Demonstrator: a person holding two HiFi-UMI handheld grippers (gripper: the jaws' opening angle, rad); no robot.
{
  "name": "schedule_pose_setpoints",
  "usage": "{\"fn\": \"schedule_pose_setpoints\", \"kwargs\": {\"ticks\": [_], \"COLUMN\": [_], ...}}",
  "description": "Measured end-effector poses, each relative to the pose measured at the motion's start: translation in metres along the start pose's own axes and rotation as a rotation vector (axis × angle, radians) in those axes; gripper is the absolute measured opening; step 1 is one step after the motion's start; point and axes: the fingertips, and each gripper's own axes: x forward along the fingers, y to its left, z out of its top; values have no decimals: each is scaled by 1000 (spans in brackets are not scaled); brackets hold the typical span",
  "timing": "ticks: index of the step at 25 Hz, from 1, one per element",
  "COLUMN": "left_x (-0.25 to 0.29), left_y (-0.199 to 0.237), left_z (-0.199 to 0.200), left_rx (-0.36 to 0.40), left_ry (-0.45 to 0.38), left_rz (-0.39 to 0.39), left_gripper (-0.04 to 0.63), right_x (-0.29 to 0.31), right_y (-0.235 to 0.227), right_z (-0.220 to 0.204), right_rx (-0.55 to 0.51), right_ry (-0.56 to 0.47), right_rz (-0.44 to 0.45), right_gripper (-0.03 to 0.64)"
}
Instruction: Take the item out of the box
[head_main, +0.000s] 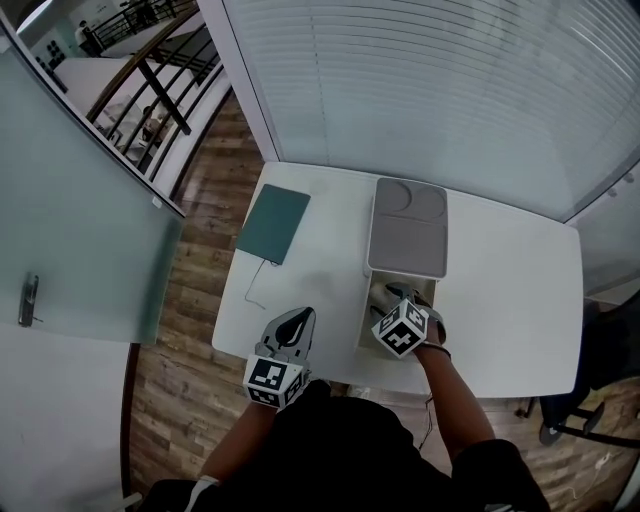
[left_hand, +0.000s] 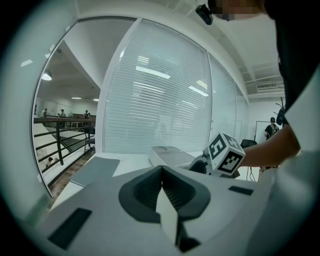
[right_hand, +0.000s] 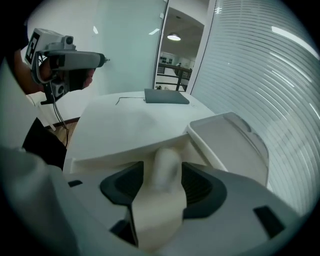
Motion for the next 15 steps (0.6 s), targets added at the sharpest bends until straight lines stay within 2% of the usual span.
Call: {"fn": "schedule_pose_setpoints", "kwargs": {"ticks": [5,15], "left_x": [-2,-4], "left_y": [18,25], "left_z": [0,1], "left_rx": [-38,-39], "left_ry": [-7,-8], "left_rz": [20,-3], "left_gripper": [12,12], "right_x": [9,19], "right_y": [-2,-8], "right_z": [-1,-4], "right_rx": [28,113], "right_ry": [4,15], "right_rz": [-1,36], "right_gripper": [264,281]}}
